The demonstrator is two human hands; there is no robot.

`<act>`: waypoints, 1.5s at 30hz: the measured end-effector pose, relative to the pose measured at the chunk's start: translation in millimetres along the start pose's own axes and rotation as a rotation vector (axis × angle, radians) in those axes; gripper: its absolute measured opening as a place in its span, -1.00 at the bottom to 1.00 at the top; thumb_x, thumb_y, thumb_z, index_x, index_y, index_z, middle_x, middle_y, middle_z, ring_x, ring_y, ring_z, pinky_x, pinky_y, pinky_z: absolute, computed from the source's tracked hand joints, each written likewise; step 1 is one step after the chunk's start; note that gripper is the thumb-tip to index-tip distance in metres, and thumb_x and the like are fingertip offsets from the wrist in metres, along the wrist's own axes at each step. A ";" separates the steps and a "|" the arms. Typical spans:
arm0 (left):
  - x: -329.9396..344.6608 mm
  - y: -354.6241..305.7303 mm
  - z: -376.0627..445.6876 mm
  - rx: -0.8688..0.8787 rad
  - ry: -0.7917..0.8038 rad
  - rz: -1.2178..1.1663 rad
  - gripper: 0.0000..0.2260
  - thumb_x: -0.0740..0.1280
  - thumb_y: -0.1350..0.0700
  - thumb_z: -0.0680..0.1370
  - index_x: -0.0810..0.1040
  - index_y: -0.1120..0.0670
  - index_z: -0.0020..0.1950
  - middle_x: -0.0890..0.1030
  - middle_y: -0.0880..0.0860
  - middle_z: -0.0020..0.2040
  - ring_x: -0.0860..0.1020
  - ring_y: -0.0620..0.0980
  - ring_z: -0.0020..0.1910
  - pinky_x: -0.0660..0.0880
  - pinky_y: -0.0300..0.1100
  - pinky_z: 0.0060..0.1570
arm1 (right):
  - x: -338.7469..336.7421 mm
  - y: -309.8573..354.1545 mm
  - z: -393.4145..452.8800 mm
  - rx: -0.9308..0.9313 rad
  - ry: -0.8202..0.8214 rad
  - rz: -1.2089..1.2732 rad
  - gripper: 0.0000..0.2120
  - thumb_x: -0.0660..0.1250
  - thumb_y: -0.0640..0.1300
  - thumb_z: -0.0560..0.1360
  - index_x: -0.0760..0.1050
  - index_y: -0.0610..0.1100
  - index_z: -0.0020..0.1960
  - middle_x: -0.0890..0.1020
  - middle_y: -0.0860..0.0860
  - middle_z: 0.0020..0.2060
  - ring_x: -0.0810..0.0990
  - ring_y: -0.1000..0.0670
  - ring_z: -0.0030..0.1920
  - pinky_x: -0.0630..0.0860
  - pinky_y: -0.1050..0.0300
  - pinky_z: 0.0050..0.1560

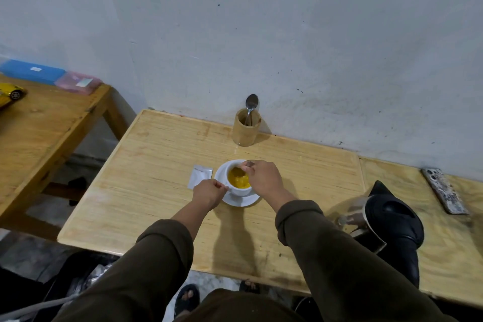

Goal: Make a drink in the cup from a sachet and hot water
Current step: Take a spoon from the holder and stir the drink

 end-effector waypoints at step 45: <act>-0.9 -0.5 3.7 0.051 0.023 0.053 -0.63 0.21 -0.05 0.59 0.58 0.13 0.25 0.63 0.14 0.21 0.56 0.12 0.21 0.44 -0.10 0.21 | 1.3 -13.0 -19.9 0.071 -0.028 0.283 -0.86 0.30 -0.13 0.52 0.61 -0.13 -0.01 0.67 -0.09 0.00 0.56 0.01 -0.06 0.50 0.16 0.05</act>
Point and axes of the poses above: each hand's wrist, its own z-axis towards the middle knuckle, its own x-axis out of the palm, y = z × x, the point moved 7 cm from there along z, towards the middle knuckle
